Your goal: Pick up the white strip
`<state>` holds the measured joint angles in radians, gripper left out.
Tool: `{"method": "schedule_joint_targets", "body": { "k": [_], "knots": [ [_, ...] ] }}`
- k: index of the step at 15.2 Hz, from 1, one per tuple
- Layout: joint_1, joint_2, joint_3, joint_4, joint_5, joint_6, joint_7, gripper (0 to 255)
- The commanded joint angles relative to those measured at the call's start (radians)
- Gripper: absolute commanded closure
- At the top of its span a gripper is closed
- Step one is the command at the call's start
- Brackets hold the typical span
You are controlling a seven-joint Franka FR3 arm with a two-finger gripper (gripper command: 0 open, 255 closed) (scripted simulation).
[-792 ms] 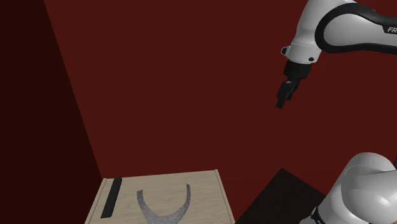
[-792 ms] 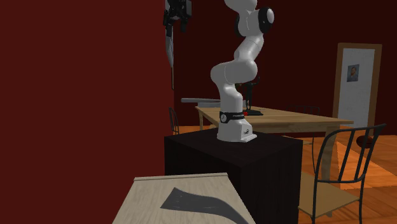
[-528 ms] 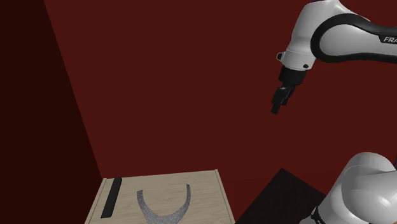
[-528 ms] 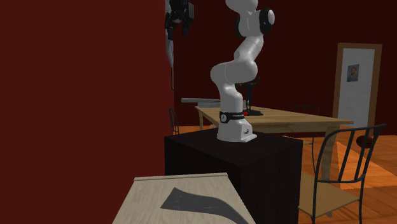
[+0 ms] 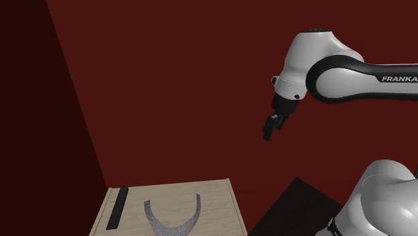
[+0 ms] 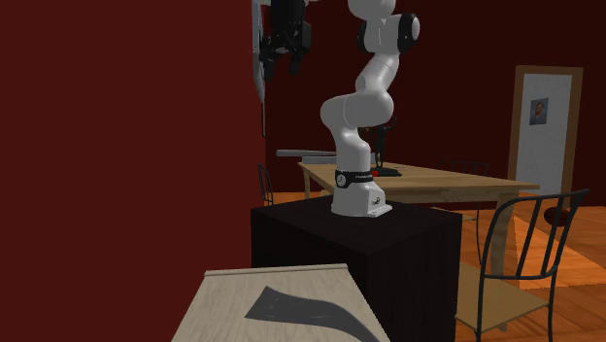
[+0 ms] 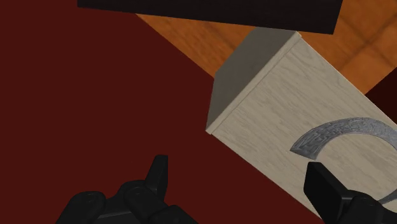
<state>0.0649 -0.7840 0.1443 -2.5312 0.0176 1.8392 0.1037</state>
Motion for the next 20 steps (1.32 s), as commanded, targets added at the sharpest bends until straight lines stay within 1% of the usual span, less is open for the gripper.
{"method": "schedule_joint_targets", "body": {
  "k": [1, 7, 12, 14, 16, 18, 20],
  "knots": [
    [0.014, 0.015, 0.039, -0.028, 0.02, 0.058, 0.043, 0],
    [0.041, 0.131, 0.165, -0.078, 0.06, 0.261, 0.17, 0],
    [0.036, 0.276, 0.281, -0.075, 0.052, 0.432, 0.294, 0],
    [0.022, 0.344, 0.332, -0.063, 0.031, 0.497, 0.352, 0],
    [0.001, 0.417, 0.387, -0.043, -0.006, 0.559, 0.42, 0],
    [-0.029, 0.496, 0.444, -0.017, -0.064, 0.614, 0.499, 0],
    [-0.067, 0.581, 0.504, 0.016, -0.148, 0.661, 0.596, 0]
  ]
}}
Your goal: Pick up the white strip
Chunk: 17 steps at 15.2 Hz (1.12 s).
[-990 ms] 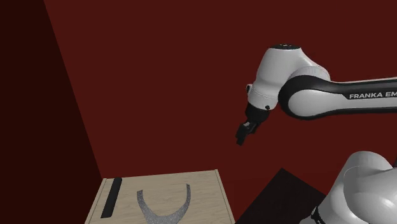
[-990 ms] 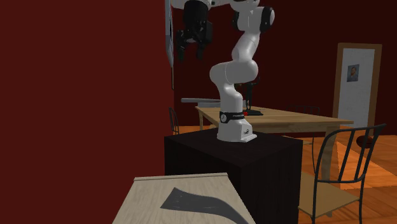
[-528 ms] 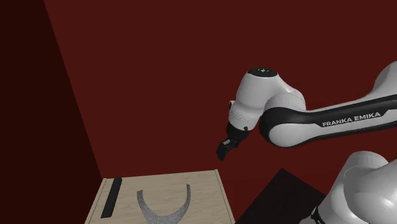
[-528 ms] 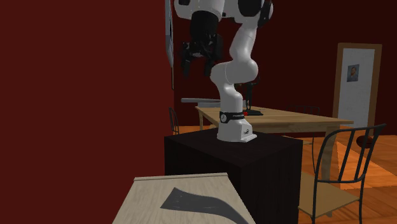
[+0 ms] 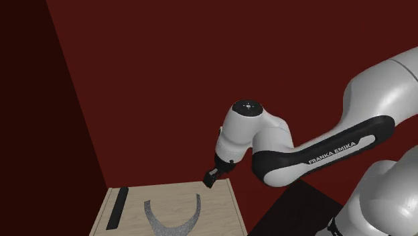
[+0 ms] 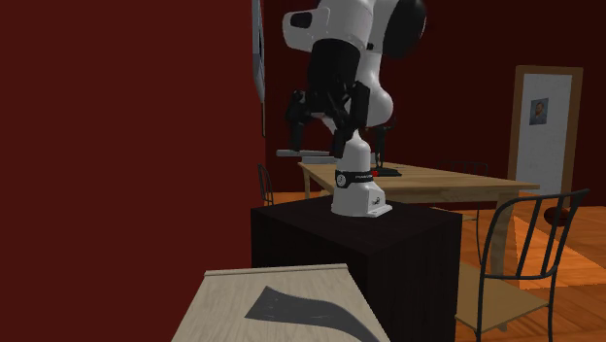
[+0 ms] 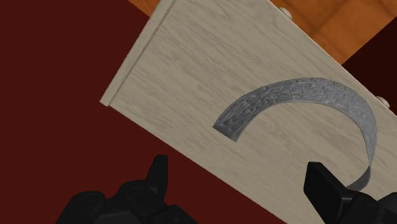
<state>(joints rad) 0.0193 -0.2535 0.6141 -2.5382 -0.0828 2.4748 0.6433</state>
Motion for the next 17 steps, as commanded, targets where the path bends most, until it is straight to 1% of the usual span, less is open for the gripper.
{"method": "schedule_joint_targets", "body": {
  "k": [1, 3, 4, 6, 8, 11, 14, 17],
  "knots": [
    [-0.041, 0.097, 0.064, 0.043, -0.103, 0.045, 0.113, 0],
    [-0.074, 0.197, 0.112, 0.091, -0.239, 0.069, 0.242, 0],
    [-0.081, 0.251, 0.127, 0.118, -0.318, 0.073, 0.313, 0],
    [-0.07, 0.362, 0.133, 0.18, -0.477, 0.066, 0.452, 0],
    [-0.017, 0.465, 0.099, 0.248, -0.608, 0.049, 0.566, 0],
    [0.076, 0.601, 0.039, 0.356, -0.751, 0.02, 0.691, 0],
    [0.164, 0.724, -0.015, 0.47, -0.85, -0.009, 0.775, 0],
    [0.245, 0.841, -0.06, 0.592, -0.919, -0.037, 0.83, 0]
  ]
}}
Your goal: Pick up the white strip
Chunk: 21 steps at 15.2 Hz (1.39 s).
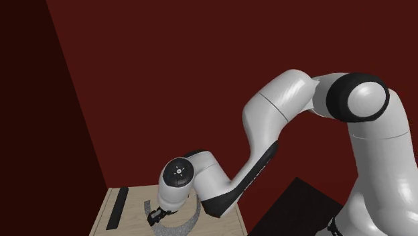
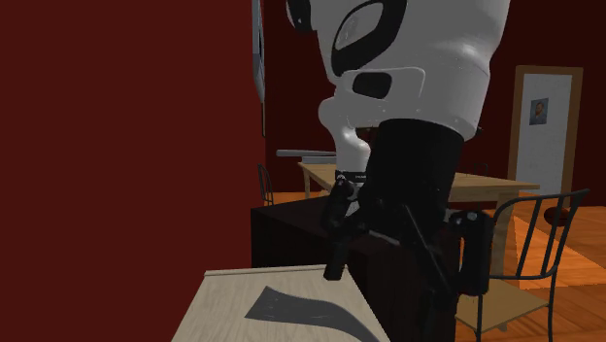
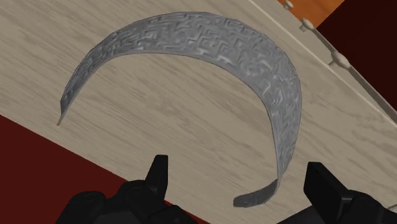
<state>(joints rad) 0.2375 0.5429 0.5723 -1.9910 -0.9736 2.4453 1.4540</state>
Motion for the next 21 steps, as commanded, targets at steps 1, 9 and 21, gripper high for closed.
{"method": "schedule_joint_targets", "body": {
  "k": [1, 9, 21],
  "knots": [
    [0.052, 0.082, -0.032, 0.087, -0.046, -0.017, 0.032, 0],
    [0.143, 0.238, -0.092, 0.241, -0.117, -0.025, 0.084, 0],
    [0.158, 0.275, -0.112, 0.258, -0.143, -0.009, 0.107, 255]
  ]
}}
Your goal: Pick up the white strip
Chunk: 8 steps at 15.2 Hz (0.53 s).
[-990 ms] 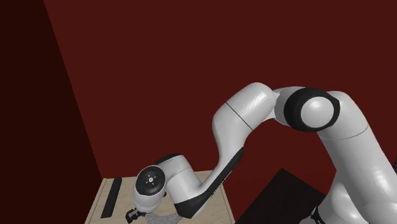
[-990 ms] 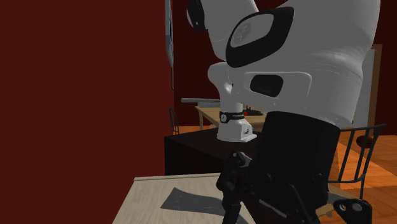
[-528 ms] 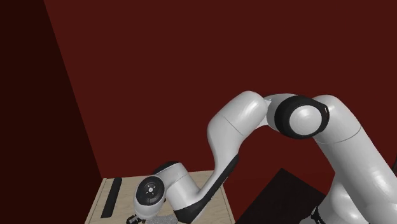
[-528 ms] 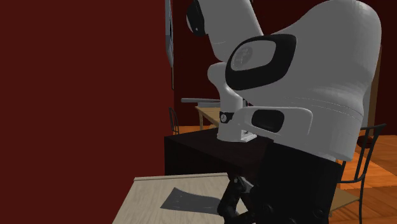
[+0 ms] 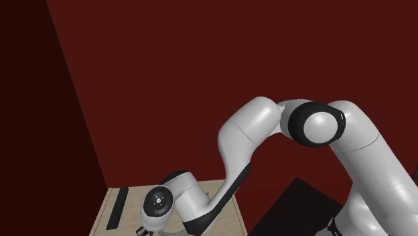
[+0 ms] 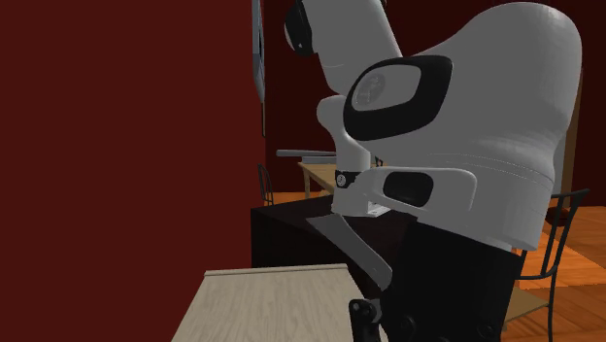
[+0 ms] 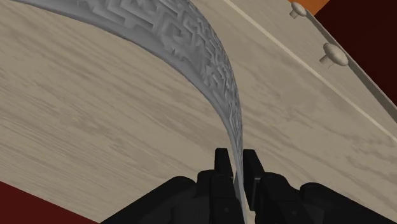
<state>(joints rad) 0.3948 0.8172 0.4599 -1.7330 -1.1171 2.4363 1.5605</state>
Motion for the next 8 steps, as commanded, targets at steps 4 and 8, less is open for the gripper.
{"method": "schedule_joint_targets", "body": {
  "k": [4, 8],
  "knots": [
    [-0.004, -0.009, 0.006, -0.005, 0.007, -0.004, -0.006, 255],
    [-0.02, -0.051, 0.028, -0.023, 0.037, -0.023, -0.032, 255]
  ]
}}
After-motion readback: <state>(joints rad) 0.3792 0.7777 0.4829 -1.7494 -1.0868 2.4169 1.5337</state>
